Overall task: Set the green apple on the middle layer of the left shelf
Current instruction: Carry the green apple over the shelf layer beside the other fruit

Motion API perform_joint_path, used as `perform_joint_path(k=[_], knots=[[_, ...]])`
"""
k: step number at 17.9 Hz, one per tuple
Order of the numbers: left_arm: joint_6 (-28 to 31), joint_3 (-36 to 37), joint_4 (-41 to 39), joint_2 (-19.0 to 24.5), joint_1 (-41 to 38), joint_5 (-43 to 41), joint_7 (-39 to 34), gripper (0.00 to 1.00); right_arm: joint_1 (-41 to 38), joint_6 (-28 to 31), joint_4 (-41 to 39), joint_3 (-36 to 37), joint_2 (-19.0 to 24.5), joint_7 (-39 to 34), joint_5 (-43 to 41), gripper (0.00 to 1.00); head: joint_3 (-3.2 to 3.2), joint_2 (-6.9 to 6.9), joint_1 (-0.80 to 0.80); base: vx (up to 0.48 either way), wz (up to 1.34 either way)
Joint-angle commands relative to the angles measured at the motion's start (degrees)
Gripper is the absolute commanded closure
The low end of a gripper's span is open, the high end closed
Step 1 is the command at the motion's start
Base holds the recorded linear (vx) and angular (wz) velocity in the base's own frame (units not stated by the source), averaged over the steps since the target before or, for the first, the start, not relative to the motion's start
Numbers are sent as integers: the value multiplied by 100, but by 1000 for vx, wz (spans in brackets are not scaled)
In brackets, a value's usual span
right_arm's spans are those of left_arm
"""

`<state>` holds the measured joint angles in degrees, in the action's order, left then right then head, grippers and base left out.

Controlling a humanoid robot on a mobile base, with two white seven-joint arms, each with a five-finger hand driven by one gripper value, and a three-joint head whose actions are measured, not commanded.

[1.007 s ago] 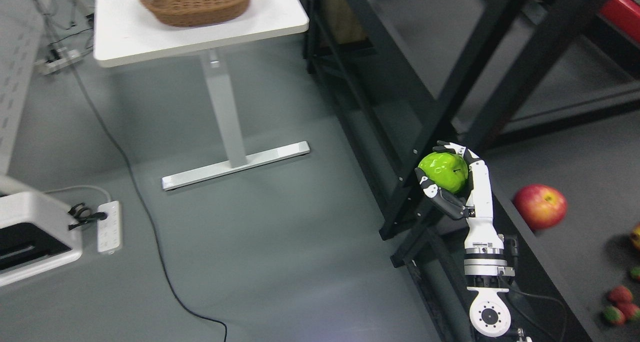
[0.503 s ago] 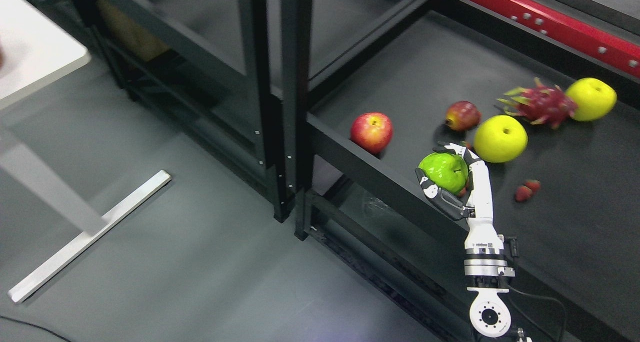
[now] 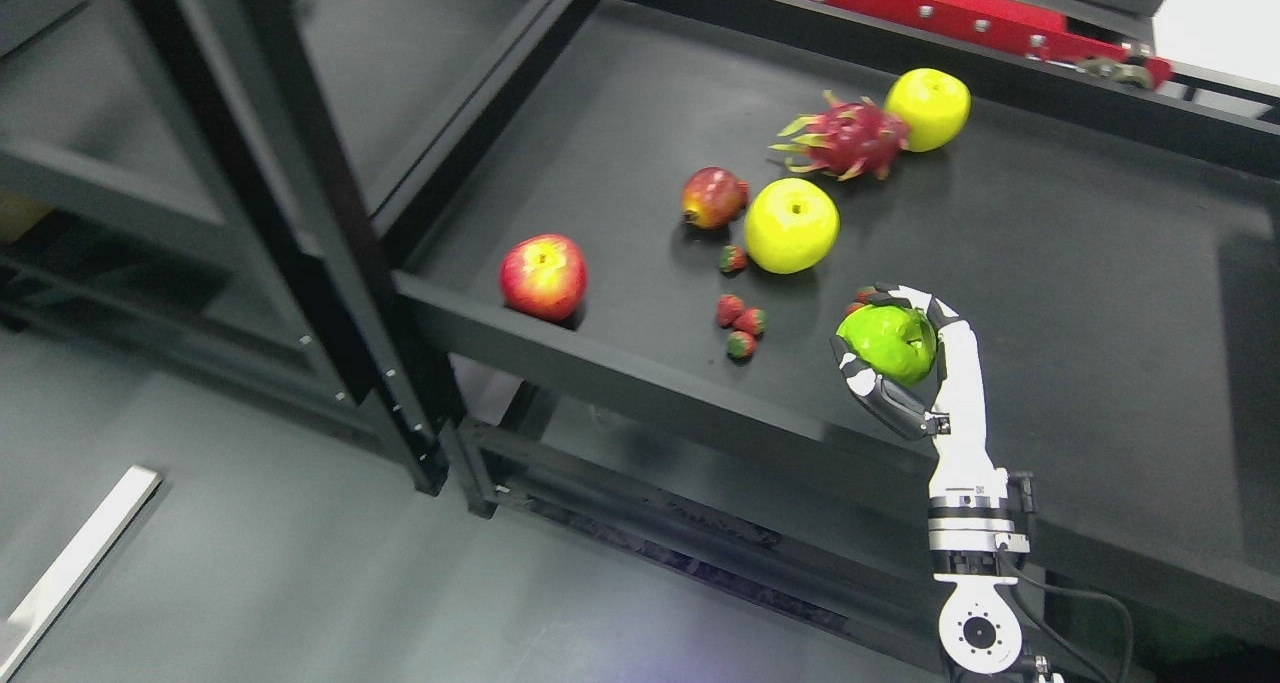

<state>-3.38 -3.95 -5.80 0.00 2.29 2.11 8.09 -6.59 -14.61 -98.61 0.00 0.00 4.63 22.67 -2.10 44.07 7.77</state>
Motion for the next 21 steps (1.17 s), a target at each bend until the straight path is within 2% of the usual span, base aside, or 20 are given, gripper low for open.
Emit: perform_joint_path(k=[1,21], knots=[[4,-1,0,100,-1,-9,0,0,-9,2,0,-150,-100,2,0,99,0,0,0,126,-496],[12,-1,0,100,-1,0,0,0,-9,28,26,-132,-100,3,-9,98,0,-1,0,172,-147]])
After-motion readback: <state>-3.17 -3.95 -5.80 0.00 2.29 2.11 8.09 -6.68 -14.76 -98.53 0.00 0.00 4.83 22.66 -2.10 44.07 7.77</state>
